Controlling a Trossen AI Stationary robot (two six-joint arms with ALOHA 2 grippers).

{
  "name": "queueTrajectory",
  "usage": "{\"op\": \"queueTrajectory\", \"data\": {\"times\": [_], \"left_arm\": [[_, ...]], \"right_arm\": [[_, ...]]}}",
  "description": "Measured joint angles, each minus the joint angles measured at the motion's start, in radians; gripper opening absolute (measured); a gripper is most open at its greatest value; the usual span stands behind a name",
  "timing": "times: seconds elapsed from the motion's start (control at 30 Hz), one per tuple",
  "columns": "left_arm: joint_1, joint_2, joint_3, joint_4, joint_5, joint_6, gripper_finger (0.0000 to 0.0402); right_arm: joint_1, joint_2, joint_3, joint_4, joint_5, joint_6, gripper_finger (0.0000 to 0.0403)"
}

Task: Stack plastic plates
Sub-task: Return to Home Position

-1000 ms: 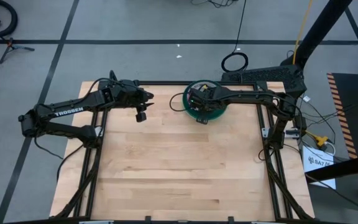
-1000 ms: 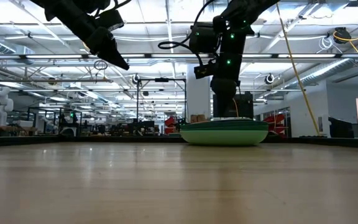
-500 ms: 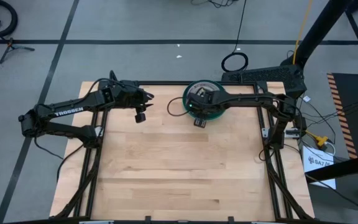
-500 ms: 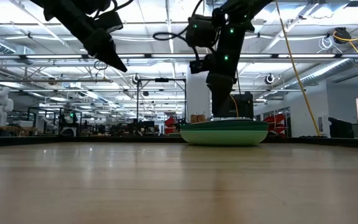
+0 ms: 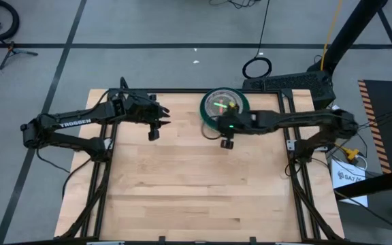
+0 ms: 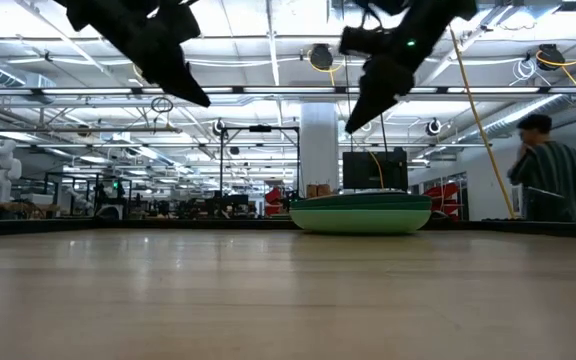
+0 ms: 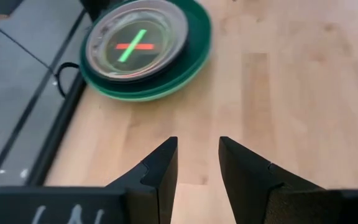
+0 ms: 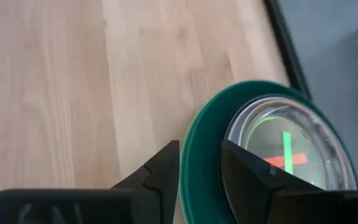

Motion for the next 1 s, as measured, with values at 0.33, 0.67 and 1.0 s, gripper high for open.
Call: {"op": "queueTrajectory", "data": {"times": [0.33,0.67,1.0], "left_arm": [[-0.155,-0.095,-0.134,0.142,0.003,-0.149,0.0124],[-0.167,-0.450,-0.332,0.229,0.003,-0.104,0.0124],[-0.167,-0.909,-0.519,0.227,0.018,-0.118,0.0124]], "right_arm": [[0.005,-0.373,-0.382,0.262,-0.072,-0.032,0.0114],[0.006,-0.730,-0.628,0.358,-0.128,-0.049,0.0114],[0.007,-1.026,-0.755,0.364,-0.131,-0.046,0.0114]]}}
